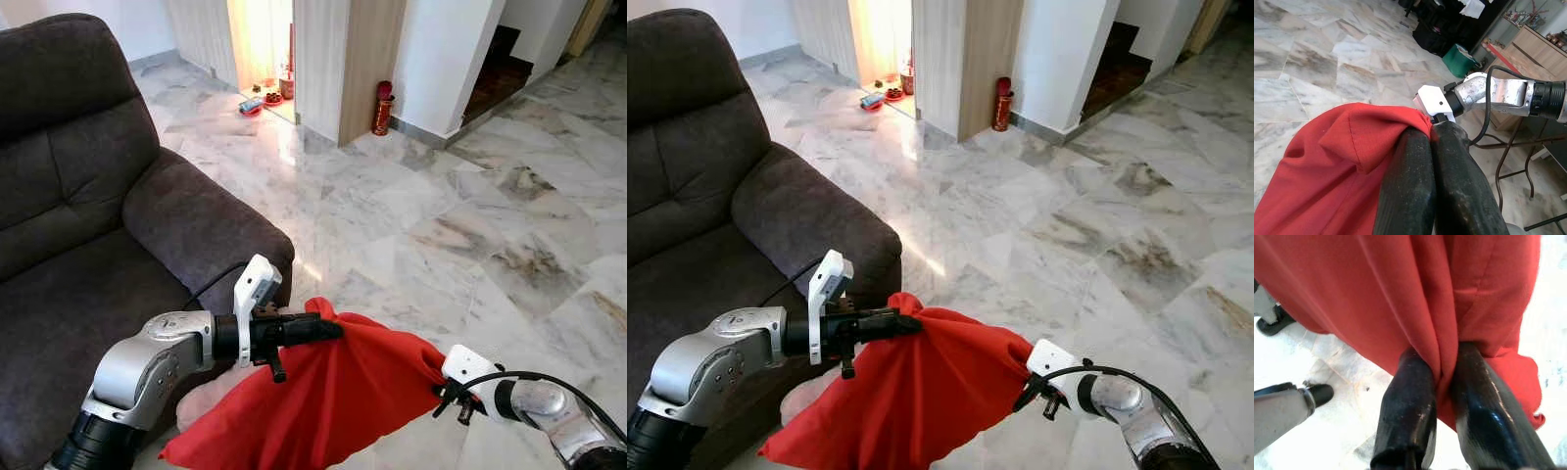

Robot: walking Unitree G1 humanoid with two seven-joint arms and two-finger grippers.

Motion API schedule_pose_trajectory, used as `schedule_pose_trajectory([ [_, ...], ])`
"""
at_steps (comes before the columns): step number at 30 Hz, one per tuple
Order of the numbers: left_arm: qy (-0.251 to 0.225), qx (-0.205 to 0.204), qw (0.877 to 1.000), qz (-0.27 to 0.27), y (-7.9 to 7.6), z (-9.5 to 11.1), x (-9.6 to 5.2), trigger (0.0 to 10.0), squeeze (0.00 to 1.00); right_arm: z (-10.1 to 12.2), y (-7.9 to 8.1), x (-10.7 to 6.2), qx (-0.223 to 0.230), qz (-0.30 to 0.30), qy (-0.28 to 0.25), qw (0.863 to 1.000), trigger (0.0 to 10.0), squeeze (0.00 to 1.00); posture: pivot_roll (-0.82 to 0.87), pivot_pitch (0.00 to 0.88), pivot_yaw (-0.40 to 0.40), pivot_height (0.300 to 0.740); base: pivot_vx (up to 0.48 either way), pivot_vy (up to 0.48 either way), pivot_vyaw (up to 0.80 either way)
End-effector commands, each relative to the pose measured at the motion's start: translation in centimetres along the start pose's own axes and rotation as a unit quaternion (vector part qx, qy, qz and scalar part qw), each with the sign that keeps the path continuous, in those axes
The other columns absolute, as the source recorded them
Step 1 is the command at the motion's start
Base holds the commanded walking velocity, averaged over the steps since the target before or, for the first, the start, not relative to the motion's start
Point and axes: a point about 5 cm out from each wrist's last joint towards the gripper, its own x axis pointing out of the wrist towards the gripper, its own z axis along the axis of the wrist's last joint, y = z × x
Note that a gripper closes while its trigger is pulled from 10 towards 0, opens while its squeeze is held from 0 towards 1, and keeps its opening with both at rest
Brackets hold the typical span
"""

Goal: Move the pillow to the sofa from floor

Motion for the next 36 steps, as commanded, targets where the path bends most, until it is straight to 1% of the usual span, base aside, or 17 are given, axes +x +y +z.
schedule_pose_trajectory([
  [1,-0.042,0.045,0.998,-0.033,-1.0,2.4,0.3,10.0,0.00,0.8,0.1,0.3,0.009,-0.004,-0.023,1.000,0.0,0.00,-0.01,0.000,-0.016,0.740,0.000,0.000,0.00],
  [12,-0.042,0.041,0.998,-0.024,-0.8,2.2,0.3,10.0,0.00,1.3,0.4,0.4,0.028,-0.017,-0.051,0.998,0.0,0.00,-0.02,0.000,-0.019,0.740,0.000,0.000,0.00],
  [15,-0.037,0.040,0.998,-0.003,-0.4,1.7,0.2,10.0,0.00,1.5,0.2,0.4,0.034,-0.032,-0.055,0.997,0.0,0.00,-0.02,0.000,-0.022,0.740,0.000,0.000,0.00],
  [18,-0.031,0.042,0.997,0.060,1.0,0.7,-0.1,10.0,0.00,2.0,0.1,0.3,0.050,-0.053,-0.080,0.994,0.0,0.00,-0.01,0.000,-0.026,0.740,0.000,0.000,0.00],
  [20,-0.030,0.043,0.995,0.081,1.5,0.4,-0.3,10.0,0.00,2.1,0.1,0.2,0.057,-0.063,-0.084,0.993,0.0,0.00,-0.02,0.000,-0.026,0.740,0.000,0.000,0.00],
  [21,-0.032,0.041,0.992,0.119,2.4,0.1,-0.7,10.0,0.00,2.2,0.1,0.1,0.060,-0.066,-0.090,0.992,0.0,0.00,-0.02,0.000,-0.025,0.740,0.000,0.000,0.00],
  [22,-0.032,0.041,0.992,0.119,2.4,0.1,-0.7,10.0,0.00,2.2,0.1,0.1,0.060,-0.066,-0.090,0.992,0.0,0.00,-0.02,0.000,-0.025,0.740,0.000,0.000,0.00],
  [25,-0.032,0.039,0.982,0.182,3.8,-0.3,-1.4,10.0,0.00,2.8,0.1,-0.1,0.071,-0.080,-0.112,0.988,0.0,0.00,-0.01,0.000,-0.028,0.740,0.000,0.000,0.00],
  [27,-0.030,0.040,0.980,0.195,4.0,-0.5,-1.5,10.0,0.00,2.9,0.1,-0.2,0.074,-0.086,-0.117,0.987,0.0,0.00,-0.01,0.000,-0.028,0.740,0.000,0.000,0.00],
  [28,-0.024,0.048,0.976,0.213,4.3,-0.6,-1.7,10.0,0.00,3.2,0.0,-0.3,0.082,-0.095,-0.126,0.984,0.0,0.00,-0.01,0.000,-0.028,0.740,0.000,0.000,0.00],
  [29,-0.018,0.061,0.966,0.251,5.0,-1.0,-2.0,10.0,0.00,3.8,-0.3,-0.6,0.094,-0.125,-0.149,0.976,0.0,0.00,-0.02,0.000,-0.029,0.740,0.000,0.000,0.00],
  [30,-0.018,0.061,0.966,0.251,5.0,-1.0,-2.0,10.0,0.00,3.8,-0.3,-0.6,0.094,-0.125,-0.149,0.976,0.0,0.00,-0.02,0.000,-0.029,0.740,0.000,0.000,0.00],
  [31,-0.019,0.065,0.956,0.285,5.5,-1.3,-2.2,10.0,0.00,4.5,-0.4,-0.8,0.109,-0.147,-0.172,0.968,0.0,0.00,-0.02,0.000,-0.029,0.740,0.000,0.000,0.00],
  [33,-0.024,0.071,0.947,0.314,5.9,-1.4,-2.4,10.0,0.00,5.0,-0.3,-0.8,0.122,-0.160,-0.190,0.961,0.0,0.00,-0.02,0.000,-0.029,0.740,0.000,0.000,0.00],
  [34,-0.031,0.070,0.941,0.331,6.1,-1.4,-2.4,10.0,0.00,5.3,-0.2,-0.8,0.133,-0.167,-0.200,0.956,5.8,0.00,-0.02,0.000,-0.029,0.740,0.000,0.000,0.00],
  [35,-0.039,0.079,0.934,0.347,6.2,-1.3,-2.3,10.0,0.00,5.6,0.1,-0.8,0.143,-0.175,-0.211,0.951,10.0,0.00,-0.02,0.000,-0.029,0.740,0.000,0.000,0.00],
  [36,-0.042,0.083,0.930,0.356,6.3,-1.3,-2.3,10.0,0.00,5.7,0.3,-0.8,0.148,-0.175,-0.216,0.949,10.0,0.00,-0.02,0.000,-0.029,0.740,0.000,0.000,0.00],
])
